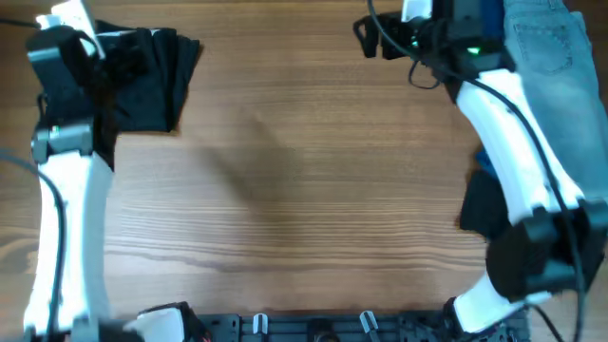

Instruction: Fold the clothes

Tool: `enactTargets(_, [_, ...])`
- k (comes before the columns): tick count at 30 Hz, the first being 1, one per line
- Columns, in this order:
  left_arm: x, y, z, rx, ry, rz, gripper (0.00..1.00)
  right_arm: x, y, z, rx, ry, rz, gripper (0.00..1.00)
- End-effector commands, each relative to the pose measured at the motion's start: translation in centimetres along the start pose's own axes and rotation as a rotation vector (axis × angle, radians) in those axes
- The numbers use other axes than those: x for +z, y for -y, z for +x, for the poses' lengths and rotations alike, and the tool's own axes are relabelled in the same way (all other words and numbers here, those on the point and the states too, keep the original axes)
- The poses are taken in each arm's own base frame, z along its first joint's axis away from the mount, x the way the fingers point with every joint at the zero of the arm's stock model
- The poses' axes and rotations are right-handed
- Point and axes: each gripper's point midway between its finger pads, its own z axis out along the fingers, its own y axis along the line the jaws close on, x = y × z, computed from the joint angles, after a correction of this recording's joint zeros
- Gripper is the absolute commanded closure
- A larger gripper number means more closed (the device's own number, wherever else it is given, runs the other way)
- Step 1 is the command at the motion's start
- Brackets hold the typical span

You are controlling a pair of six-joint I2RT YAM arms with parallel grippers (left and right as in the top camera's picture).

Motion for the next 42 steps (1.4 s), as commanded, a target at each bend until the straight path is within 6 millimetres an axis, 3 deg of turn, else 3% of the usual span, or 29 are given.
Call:
enactTargets(1, [-4.8,5.5,0.2,0.01,-0.006,0.153,0.0,-5.5,-0.7,-3.6,-0.07,0.105,0.043,0.0])
enactTargets(7, [-10.1,12.2,4.9,0.103,-0.163,0.374,0.0,-9.7,-1.7,-4.1,-0.081,0.124,0.049,0.0])
enactTargets(11, [-12.0,13.8,7.4,0.147,-0.246,0.422,0.0,-10.3,-0.6,-3.9,-0.075,0.114,0.122,0.0])
enactTargets(17, [-12.7,14.0,9.8,0.175,-0.341,0.429,0.0,-9.5,-0.2,-2.7,-0.065,0.068,0.134,0.0])
enactTargets(30, [-15.2,17.3,10.6,0.146,-0.399,0.662,0.02,-9.3,-0.1,-2.2,-0.061,0.052,0.134,0.0])
enactTargets(32, [-15.1,17.0,10.6,0.148,-0.399,0.646,0.23,-9.3,-0.1,-2.2,-0.061,0.052,0.134,0.0])
enactTargets(34, [-14.9,16.3,10.4,0.148,-0.386,0.61,0.29,-9.3,-0.1,-2.2,-0.061,0.052,0.134,0.0])
enactTargets(35, [-14.9,16.2,10.3,0.145,-0.383,0.607,0.26,-9.3,-0.1,-2.2,-0.061,0.052,0.134,0.0])
enactTargets(37, [-15.0,16.0,10.1,0.141,-0.379,0.604,0.0,-9.3,-0.1,-2.2,-0.061,0.052,0.134,0.0])
enactTargets(42, [-15.3,15.2,10.2,0.136,-0.383,0.58,0.0,-9.3,-0.1,-2.2,-0.061,0.052,0.134,0.0])
